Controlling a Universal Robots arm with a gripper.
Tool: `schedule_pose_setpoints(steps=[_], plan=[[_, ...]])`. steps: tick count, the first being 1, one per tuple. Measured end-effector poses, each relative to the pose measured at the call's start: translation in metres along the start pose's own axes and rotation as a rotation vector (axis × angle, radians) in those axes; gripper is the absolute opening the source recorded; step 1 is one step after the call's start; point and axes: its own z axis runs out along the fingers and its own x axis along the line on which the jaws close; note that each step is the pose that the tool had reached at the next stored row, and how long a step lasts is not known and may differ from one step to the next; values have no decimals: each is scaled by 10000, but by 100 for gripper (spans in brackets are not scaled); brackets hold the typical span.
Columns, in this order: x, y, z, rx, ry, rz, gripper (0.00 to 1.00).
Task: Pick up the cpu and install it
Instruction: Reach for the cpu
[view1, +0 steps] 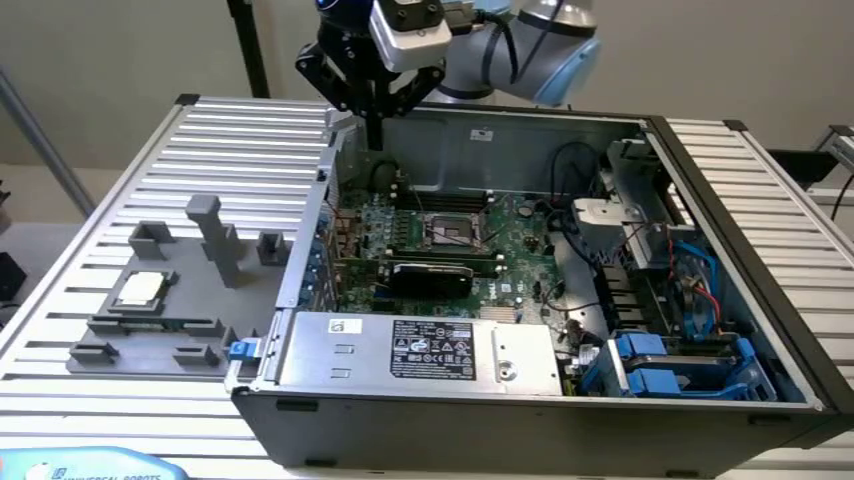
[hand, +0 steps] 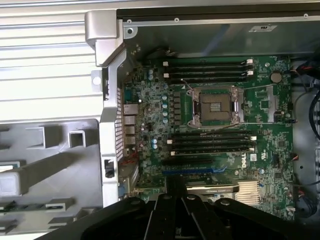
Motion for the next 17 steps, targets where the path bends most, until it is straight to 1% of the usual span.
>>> schedule_pose_setpoints(steps=[17], plan=[[770, -67, -18, -6, 1, -1, 11]])
